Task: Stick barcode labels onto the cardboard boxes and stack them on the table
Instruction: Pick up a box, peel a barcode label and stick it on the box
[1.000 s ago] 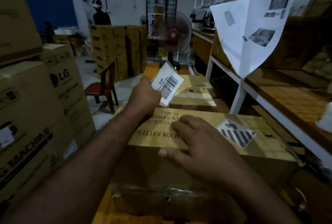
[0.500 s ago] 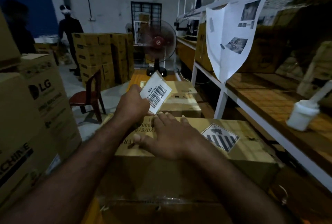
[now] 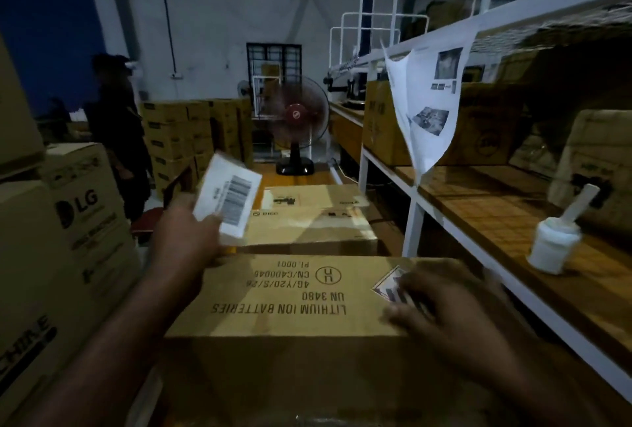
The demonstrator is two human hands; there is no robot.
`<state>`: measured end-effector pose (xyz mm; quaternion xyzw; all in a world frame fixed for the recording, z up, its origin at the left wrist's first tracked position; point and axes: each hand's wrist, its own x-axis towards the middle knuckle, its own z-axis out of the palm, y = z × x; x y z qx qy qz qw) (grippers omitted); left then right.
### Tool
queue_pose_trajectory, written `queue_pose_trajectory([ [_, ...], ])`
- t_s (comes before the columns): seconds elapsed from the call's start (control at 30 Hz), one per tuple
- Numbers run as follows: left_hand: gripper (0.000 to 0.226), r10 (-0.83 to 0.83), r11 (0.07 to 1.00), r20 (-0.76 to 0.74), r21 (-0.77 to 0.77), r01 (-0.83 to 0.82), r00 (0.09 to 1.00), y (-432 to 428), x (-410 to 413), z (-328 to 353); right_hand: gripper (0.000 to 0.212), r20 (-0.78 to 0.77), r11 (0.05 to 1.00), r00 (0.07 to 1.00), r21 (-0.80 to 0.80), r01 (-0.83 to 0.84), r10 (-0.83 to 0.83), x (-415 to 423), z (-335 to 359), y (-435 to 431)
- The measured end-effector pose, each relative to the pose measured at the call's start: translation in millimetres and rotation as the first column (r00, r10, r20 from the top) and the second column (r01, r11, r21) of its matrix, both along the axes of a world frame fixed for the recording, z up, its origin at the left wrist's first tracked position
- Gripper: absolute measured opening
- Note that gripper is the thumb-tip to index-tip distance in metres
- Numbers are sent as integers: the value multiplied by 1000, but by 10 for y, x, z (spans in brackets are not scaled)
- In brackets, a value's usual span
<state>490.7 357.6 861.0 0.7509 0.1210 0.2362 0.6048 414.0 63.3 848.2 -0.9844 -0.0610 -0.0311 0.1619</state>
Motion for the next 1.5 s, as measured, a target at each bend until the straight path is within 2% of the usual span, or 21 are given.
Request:
queue_pose_trajectory([
  [0.07, 23, -13, 999, -35, 34, 14, 999, 77, -174, -24, 74, 45, 984, 987, -83, 159, -156, 134, -71, -185],
  [0.1, 23, -25, 999, -69, 46, 28, 997, 85, -229, -55, 75, 41, 974, 976, -53, 218, -216, 192, -96, -232],
  [0.2, 22, -12, 993, -149, 117, 30, 989, 79, -283, -145, 83, -16, 958, 961, 67, 278, -277, 299, -137, -225],
  [0.3, 19, 13, 992, -141, 125, 5, 990, 110, -291, -156, 107, -73, 944, 950, 113, 312, -305, 308, -96, -164],
  [0.5, 22, 18, 999, -45, 40, -17, 999, 250, -463, 4, 98, -67, 910, 956, 292, 293, -286, 305, -18, -21],
  [0.57, 23, 41, 998, 18, 45, -42, 999, 308, -573, 174, 86, -52, 918, 969, 310, 247, -243, 274, 89, 70],
  [0.67, 25, 98, 990, 115, 92, -108, 989, 408, -710, 442, 75, 23, 949, 977, 241, 201, -212, 238, 352, 174],
  [0.77, 24, 131, 979, 227, 122, -162, 965, 475, -859, 675, 69, 162, 960, 966, 230, 161, -200, 204, 599, 271],
  [0.9, 19, 142, 972, 310, 135, -191, 940, 552, -1014, 879, 78, 380, 962, 907, 260, 83, -181, 143, 897, 353],
  [1.0, 18, 138, 965, 367, 161, -209, 920, 600, -1068, 1019, 69, 487, 958, 857, 286, 26, -169, 129, 1093, 386],
  [1.17, 18, 166, 934, 469, 206, -291, 867, 690, -1022, 1195, 61, 580, 967, 804, 253, -24, -132, 180, 1285, 445],
  [1.27, 19, 182, 917, 547, 207, -342, 817, 744, -942, 1272, 55, 668, 973, 728, 229, -6, -153, 224, 1326, 472],
  [1.37, 21, 183, 886, 612, 237, -400, 769, 740, -803, 1307, 58, 742, 977, 646, 209, 32, -180, 405, 1312, 507],
  [1.5, 20, 214, 828, 686, 251, -502, 695, 683, -569, 1265, 61, 775, 981, 605, 188, 56, -183, 727, 1211, 582],
])
